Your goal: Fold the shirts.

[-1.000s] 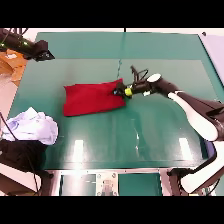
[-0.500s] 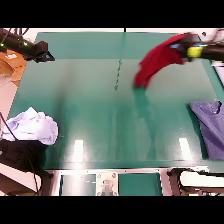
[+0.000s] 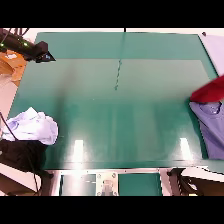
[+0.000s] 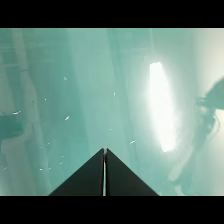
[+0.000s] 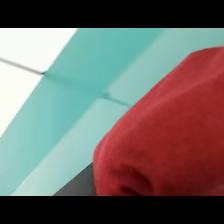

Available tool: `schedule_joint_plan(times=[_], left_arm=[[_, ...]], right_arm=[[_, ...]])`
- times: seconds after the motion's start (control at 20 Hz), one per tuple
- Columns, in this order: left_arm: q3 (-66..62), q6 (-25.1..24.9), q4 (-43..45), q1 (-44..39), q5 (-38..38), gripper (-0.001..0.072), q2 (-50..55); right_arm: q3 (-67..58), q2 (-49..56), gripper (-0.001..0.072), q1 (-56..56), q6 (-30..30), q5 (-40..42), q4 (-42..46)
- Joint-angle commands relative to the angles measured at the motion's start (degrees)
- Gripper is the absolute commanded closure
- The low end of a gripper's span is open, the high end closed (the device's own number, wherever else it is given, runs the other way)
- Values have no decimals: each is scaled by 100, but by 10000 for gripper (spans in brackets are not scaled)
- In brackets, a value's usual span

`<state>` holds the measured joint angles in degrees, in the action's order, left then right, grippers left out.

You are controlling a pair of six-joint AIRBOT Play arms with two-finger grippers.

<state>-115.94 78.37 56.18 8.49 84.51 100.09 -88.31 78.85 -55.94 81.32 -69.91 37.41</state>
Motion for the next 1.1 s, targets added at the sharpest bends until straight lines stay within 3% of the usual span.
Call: schedule_joint_plan(times=[0.0,0.15,0.3,0.5,0.7,1.05], left_arm=[[2,4,0,2,7,683,-2],[2,4,-2,2,24,684,-2],[2,4,-4,0,66,683,-2],[2,4,-2,2,66,684,-2],[2,9,0,2,63,683,-2],[2,2,2,2,61,683,-2]], right_arm=[[37,-15,693,-798,306,-492,586],[107,-15,693,-1029,778,-962,1156],[105,-22,693,-1093,804,-1217,1307],[55,-15,693,-831,498,-490,-345],[-94,24,693,-461,308,201,-579],[157,98,694,-476,205,-306,813]])
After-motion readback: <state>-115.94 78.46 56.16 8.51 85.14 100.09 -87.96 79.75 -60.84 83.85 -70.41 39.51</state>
